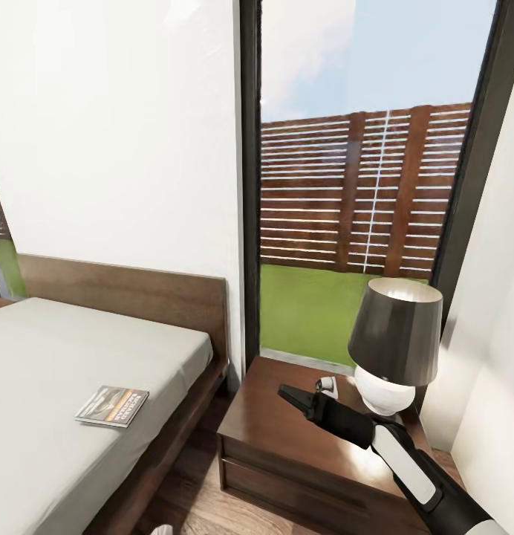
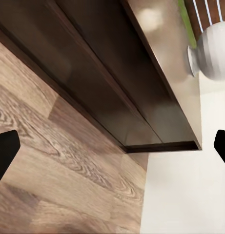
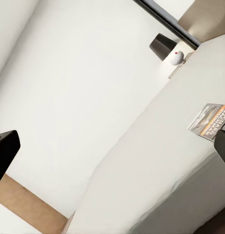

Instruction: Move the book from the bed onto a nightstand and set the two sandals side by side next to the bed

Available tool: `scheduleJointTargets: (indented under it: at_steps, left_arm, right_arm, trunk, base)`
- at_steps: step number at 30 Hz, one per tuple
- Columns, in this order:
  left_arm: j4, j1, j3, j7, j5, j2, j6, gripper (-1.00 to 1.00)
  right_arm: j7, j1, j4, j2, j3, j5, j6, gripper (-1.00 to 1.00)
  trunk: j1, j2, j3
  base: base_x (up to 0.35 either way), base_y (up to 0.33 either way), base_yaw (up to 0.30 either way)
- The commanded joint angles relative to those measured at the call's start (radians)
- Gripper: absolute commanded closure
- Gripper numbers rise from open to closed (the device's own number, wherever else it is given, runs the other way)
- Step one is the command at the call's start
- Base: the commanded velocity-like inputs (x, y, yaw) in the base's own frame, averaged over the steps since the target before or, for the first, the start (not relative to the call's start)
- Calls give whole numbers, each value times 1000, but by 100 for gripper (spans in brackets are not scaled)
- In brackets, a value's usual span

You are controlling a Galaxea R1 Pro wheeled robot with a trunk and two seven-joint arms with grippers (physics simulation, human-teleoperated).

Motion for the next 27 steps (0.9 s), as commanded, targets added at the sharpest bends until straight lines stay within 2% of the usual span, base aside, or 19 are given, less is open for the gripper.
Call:
scheduleJointTargets:
  at_steps: [1,9,18,23,27]
  left_arm:
    - [0,2,-8,-2,12,0,-3,-100]
    - [1,12,-8,4,38,2,-5,-100]
    - [1,23,-8,0,59,4,-6,-100]
    - [1,30,-8,-2,65,4,-7,-100]
    - [1,52,-8,-4,106,1,-14,-100]
  right_arm:
    - [-2,-1,0,-1,2,-10,7,-100]
    - [-1,-1,1,0,3,-9,2,-100]
    - [0,-1,1,-4,4,-9,-79,-100]
    - [-2,-1,2,-5,4,-9,-97,-100]
    - [-3,-1,10,-6,4,-9,-108,-100]
  trunk:
    - [0,-1,-1]
    - [0,-1,-1]
    - [0,-1,-1]
    - [0,-1,-1]
    - [0,-1,-2]
  base:
    - [0,0,0]
    - [0,0,0]
    - [0,0,0]
    - [0,0,0]
    - [0,0,28]
